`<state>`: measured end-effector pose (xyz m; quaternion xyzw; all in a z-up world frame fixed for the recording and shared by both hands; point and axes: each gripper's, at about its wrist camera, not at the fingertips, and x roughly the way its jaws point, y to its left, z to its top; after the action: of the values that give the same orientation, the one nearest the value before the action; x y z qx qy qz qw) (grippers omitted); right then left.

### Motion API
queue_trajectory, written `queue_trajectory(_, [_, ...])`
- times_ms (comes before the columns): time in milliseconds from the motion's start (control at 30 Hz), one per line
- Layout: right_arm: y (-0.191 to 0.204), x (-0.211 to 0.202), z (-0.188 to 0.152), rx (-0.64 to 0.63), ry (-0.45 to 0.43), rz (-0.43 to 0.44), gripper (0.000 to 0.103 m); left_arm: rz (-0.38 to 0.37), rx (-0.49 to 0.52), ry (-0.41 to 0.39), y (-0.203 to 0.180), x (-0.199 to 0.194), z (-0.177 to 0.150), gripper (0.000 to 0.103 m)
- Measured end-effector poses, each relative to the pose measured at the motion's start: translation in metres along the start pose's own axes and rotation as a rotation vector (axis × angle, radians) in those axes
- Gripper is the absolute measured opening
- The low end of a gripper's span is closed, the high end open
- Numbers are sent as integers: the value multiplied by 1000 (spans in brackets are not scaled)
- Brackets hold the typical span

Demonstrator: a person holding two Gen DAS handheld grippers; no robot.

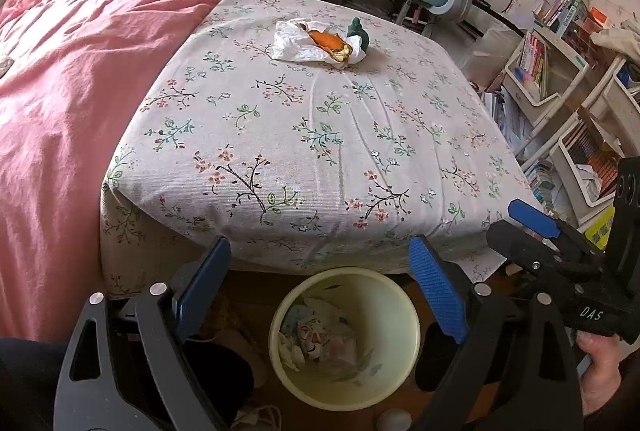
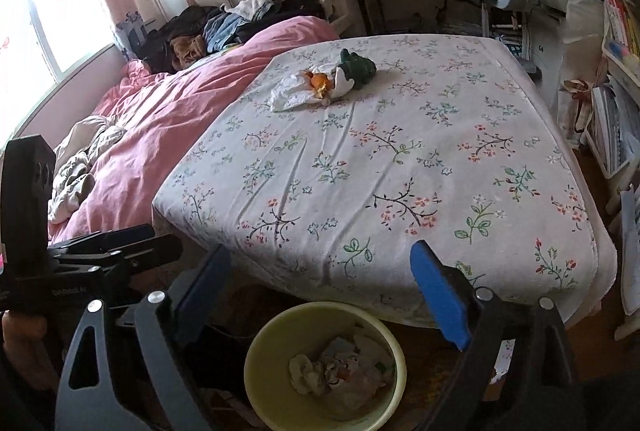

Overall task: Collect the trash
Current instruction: 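Move both tools back toward the orange peels on the table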

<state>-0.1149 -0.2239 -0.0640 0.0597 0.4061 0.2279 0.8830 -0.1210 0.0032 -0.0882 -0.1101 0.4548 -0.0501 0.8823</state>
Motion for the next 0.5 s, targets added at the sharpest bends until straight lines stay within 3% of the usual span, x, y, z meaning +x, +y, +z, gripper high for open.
queue_trajectory(500, [6,-1,-1,-27,-11,-7,88,1,-31,-25,6,-4,3,87])
